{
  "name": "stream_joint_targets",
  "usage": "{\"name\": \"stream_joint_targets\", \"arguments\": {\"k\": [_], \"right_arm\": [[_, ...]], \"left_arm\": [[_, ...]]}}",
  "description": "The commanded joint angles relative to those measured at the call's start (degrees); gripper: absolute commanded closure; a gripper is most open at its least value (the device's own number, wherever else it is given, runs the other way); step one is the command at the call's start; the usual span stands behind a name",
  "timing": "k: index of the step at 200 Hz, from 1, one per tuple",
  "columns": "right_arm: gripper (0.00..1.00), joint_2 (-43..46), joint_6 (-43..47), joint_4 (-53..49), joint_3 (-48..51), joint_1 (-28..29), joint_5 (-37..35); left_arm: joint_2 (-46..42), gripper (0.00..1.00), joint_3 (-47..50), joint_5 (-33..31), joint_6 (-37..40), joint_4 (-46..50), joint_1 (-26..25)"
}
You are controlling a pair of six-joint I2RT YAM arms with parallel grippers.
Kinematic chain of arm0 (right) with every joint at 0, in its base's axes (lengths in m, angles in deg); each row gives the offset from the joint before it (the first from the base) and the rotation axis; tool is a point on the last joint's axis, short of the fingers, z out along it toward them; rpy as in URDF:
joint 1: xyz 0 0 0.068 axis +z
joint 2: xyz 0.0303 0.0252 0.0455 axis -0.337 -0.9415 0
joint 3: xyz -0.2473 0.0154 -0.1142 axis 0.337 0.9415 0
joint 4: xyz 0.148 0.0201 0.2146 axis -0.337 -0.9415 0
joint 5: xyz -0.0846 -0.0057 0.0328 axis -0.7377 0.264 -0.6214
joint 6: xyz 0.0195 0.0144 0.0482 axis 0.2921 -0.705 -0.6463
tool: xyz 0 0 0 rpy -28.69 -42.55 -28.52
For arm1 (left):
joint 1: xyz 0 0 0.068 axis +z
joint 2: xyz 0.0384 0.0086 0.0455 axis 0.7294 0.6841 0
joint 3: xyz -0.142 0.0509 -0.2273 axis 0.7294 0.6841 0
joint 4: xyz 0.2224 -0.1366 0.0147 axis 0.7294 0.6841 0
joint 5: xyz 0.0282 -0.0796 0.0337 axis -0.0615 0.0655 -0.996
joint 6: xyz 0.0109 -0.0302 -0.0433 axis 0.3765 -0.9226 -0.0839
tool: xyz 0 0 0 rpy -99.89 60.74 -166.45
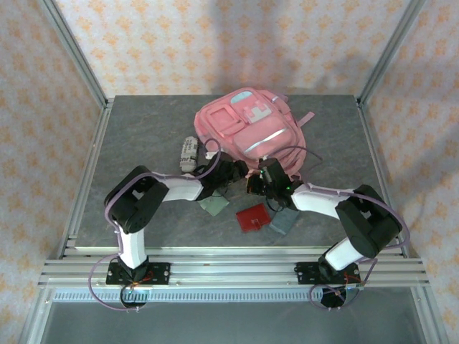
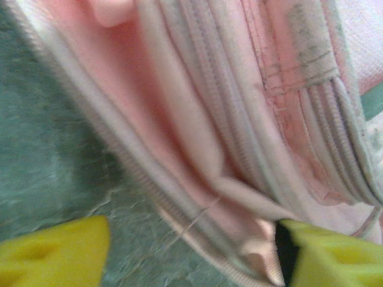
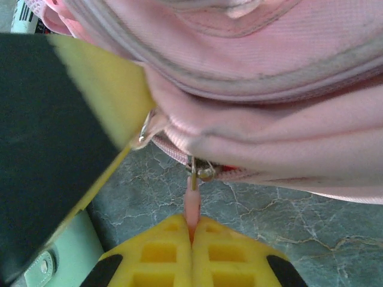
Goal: Pack the student bag
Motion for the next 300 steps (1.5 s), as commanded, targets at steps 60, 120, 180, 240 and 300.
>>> {"name": "stream_joint_targets", "arguments": {"k": [60, 120, 180, 240, 300], "right_arm": [[1.0, 6.7, -0.7, -7.3, 3.2, -5.2, -7.2], [1.0, 15.5, 1.2, -11.4, 9.4, -19.0, -11.9], [0.82, 19.6, 8.1, -6.7, 5.5, -11.6, 0.8], [0.53, 8.1, 2.8, -7.8, -2.5, -1.7, -5.2], [0.5, -1.6, -3.9, -19.5, -13.4, 2.4, -17.7]], "left_arm": [[-1.0, 1.0, -1.6, -2.9, 1.2, -1.5, 3.3], [-4.2, 1.0, -0.7, 0.3, 6.2, 0.9, 5.6], [-4.1, 1.0, -3.4, 4.9, 9.3, 2.5, 5.5], [-6.7, 1.0, -4.9, 5.7, 8.5, 3.0, 3.6], [-6.1, 1.0, -5.1, 6.3, 7.3, 2.1, 2.5]]}}
